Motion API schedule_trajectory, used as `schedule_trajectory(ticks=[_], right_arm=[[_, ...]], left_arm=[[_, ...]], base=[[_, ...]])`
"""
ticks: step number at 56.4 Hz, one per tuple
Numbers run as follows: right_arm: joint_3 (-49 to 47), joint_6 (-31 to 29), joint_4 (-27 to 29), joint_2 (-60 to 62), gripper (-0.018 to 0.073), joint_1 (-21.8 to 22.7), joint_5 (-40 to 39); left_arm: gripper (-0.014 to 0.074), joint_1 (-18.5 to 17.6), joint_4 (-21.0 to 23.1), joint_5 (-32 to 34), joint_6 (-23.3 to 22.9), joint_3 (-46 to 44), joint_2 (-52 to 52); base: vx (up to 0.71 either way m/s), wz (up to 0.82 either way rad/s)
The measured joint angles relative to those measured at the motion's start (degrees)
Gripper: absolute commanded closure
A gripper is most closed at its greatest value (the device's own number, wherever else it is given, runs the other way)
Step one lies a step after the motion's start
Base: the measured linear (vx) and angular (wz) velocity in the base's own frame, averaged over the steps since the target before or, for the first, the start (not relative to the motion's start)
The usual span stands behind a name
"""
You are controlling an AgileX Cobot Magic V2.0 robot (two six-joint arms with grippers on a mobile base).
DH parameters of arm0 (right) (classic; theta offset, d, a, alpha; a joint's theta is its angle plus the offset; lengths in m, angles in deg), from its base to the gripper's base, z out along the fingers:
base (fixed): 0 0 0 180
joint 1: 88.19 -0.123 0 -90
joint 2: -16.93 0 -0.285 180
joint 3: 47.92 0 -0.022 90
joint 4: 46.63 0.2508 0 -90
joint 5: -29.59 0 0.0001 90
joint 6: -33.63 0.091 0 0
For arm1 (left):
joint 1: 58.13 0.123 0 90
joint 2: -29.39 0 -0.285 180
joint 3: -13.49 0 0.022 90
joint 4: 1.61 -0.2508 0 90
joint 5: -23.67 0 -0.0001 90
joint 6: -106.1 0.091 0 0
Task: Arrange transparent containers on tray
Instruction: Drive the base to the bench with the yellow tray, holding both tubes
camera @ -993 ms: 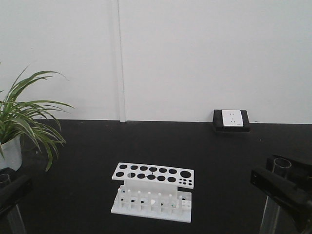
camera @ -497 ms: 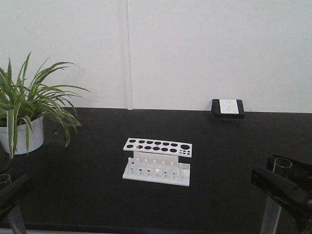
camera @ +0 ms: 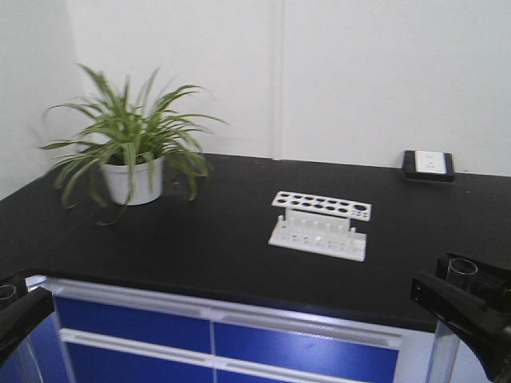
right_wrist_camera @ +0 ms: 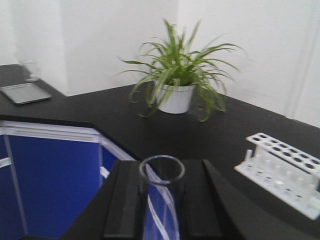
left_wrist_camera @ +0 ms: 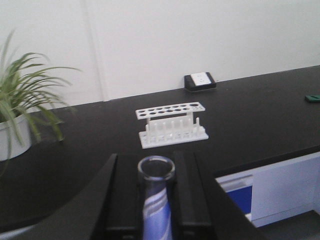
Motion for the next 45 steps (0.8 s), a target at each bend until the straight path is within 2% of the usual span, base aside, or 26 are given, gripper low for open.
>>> schedule_trajectory(ticks=[45], right_arm=[[0.0, 0.0, 0.0, 0.0, 0.0571, 0.0, -0.1]], left_arm=[[0.0603, 0.0, 0.0, -0.2, 0.0, 0.0, 0.0]], base=[[-0.32, 0.46]])
